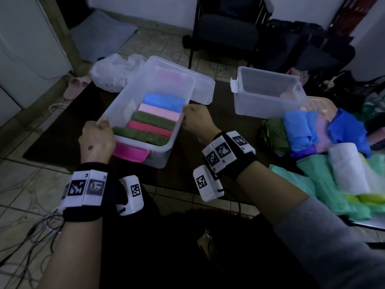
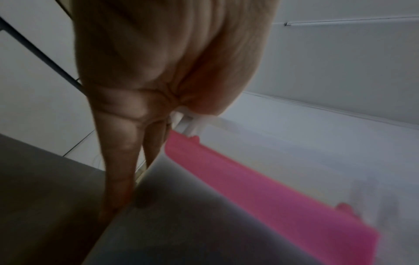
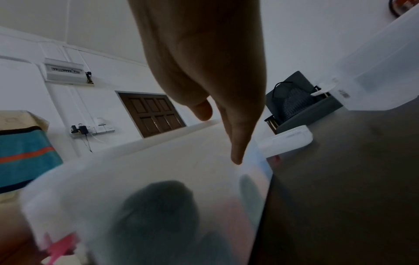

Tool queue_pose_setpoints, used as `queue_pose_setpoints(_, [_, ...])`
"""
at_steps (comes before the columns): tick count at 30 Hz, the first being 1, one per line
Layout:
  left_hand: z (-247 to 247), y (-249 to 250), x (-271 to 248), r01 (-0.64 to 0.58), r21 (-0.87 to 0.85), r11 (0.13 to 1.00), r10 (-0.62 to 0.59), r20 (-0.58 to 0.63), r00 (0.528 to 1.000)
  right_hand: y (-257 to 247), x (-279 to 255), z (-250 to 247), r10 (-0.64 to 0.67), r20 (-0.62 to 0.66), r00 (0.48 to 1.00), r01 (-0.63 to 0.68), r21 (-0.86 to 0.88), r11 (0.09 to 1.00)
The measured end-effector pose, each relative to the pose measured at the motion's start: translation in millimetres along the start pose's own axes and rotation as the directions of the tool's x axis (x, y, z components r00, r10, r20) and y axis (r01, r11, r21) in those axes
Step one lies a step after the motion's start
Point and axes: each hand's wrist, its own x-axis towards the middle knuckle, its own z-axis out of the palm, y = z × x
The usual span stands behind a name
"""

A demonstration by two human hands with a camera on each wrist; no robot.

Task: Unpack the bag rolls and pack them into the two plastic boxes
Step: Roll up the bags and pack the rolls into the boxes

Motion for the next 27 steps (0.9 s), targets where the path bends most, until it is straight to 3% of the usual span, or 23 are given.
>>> queue_pose_setpoints(2, [-2.0,3.1,-3.3,-0.016,0.018,1.000,0.016,-0.028,0.999,2.0,-3.0,-13.7,-0.024,0.018,1.000,0.024,0.001,1.000])
queue_pose_setpoints(4, [-3.2,6.9,-5.7,-0.164,0.024,0.986,0.166,-0.118,0.979,6.8,-2.2,-35.1,-0.015,-0.018,1.000,0.013,-0.092,0.996])
queue_pose_setpoints(7, [1.5,28.9,-28.5,-0.494,-0.042,0.869,0.463,-0.286,0.839,19.2,2.7,-80.0,-0.011,-0.131,0.991,-0.025,-0.271,0.962])
queue_pose_setpoints(8, [6.6,41.3,-41.8,-0.564,-0.055,0.824,0.527,-0.291,0.799,24.2,3.8,-96.7,-0.027,-0.181,0.983,-0.035,-0.329,0.944])
queue_pose_setpoints(11, [39.8,74.7,-88.1,-0.683,-0.082,0.726,0.675,-0.101,0.731,42.5,2.0,-146.4,-0.084,-0.358,0.930,-0.123,-0.517,0.847])
queue_pose_setpoints(13, [73.6,84.0,-117.0,-0.713,-0.133,0.688,0.725,0.120,0.678,54.4,1.9,-176.7,-0.161,-0.520,0.839,-0.242,-0.620,0.746])
queue_pose_setpoints(15, [112.6,78.0,-137.9,-0.720,-0.132,0.681,0.715,0.333,0.615,65.0,2.8,-203.3,-0.178,-0.646,0.743,-0.359,-0.608,0.708])
queue_pose_setpoints(17, [148.1,65.4,-151.3,-0.714,-0.089,0.694,0.645,0.517,0.563,73.2,5.6,-222.4,-0.096,-0.681,0.726,-0.430,-0.559,0.709])
queue_pose_setpoints(19, [176.7,49.8,-157.8,-0.717,0.038,0.696,0.523,0.658,0.542,84.6,14.3,-236.2,-0.014,-0.693,0.721,-0.488,-0.522,0.699])
queue_pose_setpoints(23, [204.4,19.4,-154.3,-0.728,0.262,0.634,0.378,0.716,0.587,98.6,30.9,-244.0,0.100,-0.656,0.748,-0.573,-0.561,0.598])
queue_pose_setpoints(27, [210.4,-1.2,-153.8,-0.788,0.330,0.520,0.444,0.683,0.579,100.5,35.2,-249.4,0.111,-0.633,0.766,-0.582,-0.612,0.535])
